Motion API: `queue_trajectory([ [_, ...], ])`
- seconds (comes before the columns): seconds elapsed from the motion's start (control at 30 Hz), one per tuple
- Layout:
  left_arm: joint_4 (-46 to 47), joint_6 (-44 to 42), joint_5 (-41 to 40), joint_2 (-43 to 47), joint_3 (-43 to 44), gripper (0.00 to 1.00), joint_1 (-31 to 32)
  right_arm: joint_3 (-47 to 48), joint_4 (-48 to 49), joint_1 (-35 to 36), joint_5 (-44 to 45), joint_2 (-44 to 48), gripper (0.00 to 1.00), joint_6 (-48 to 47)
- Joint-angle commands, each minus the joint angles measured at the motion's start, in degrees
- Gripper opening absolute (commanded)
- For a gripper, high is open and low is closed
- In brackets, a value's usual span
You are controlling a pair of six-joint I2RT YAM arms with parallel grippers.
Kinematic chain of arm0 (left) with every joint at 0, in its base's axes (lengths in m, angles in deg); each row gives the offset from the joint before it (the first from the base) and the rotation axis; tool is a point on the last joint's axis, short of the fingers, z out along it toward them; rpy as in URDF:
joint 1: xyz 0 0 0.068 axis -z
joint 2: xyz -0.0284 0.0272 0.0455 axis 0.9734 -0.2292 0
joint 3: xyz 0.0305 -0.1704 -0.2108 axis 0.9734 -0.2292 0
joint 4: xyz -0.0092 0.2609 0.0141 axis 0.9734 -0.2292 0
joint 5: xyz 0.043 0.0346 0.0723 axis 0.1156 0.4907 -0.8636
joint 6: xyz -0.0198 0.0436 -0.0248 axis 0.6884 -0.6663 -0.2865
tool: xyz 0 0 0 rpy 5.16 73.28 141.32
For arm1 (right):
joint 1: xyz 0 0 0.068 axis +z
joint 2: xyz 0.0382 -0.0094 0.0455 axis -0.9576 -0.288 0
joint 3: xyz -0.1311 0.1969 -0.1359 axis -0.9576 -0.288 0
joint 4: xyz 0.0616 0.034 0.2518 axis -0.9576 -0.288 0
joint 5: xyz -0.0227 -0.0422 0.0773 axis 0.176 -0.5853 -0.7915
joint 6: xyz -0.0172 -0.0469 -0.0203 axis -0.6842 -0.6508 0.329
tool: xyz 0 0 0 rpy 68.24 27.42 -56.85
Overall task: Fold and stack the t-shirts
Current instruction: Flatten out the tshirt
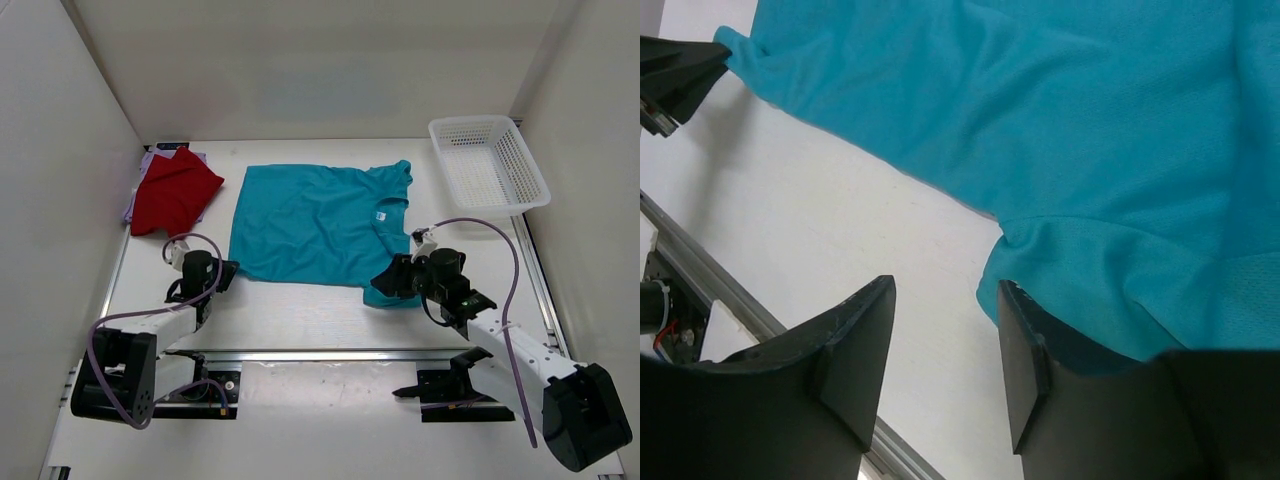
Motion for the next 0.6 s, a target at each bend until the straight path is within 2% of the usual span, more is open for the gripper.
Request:
queue_trajectory([
  [0.0,1.03,-0.92,-0.96,-0.16,2.95,0.18,0.58,1.56,0.20,-0.85,1.04,1.51,0.45,-0.20],
  [0.07,0.33,-2.49,-0.35,0.71,4.44,0.02,0.06,1.56,-3.82,-1.29,4.28,2.91,0.47,-0.47],
  [0.1,-0.55,-4.24,-0.35,0.89,5.32,0.00,-0.12,2.26,-4.81,-1.55,7.00,3.44,0.47,-0.64],
  [0.23,-6.43,-13.29,-1.05,2.82,12.87,0.00,-2.22,4.02,-16.83,-0.07,16.49,8.53,0.47,-1.70],
  [0.3,-7.15,-15.32,0.26,3.61,14.73,0.00,-4.06,4.28,-19.83,0.90,19.48,11.08,0.45,-1.26],
  [0.43,-6.37,-16.04,1.85,4.67,13.69,0.00,-4.34,4.20,-26.86,-1.72,20.20,12.76,0.27,0.06],
  [0.47,-5.58,-15.60,2.46,4.84,11.85,0.00,-4.25,3.85,-27.49,-2.17,20.21,13.02,0.18,0.32],
  [0.5,-4.09,-14.90,3.25,5.19,11.31,0.00,-3.38,3.58,-27.76,-2.61,19.08,12.68,0.04,0.58],
  [0.53,-3.55,-14.55,3.60,5.37,9.92,0.00,-2.94,2.80,-28.02,-3.57,18.11,12.33,0.02,1.37],
  [0.57,-2.50,-14.02,3.87,5.63,8.42,0.00,-2.50,2.62,-27.67,-5.06,15.31,11.71,0.07,2.07],
])
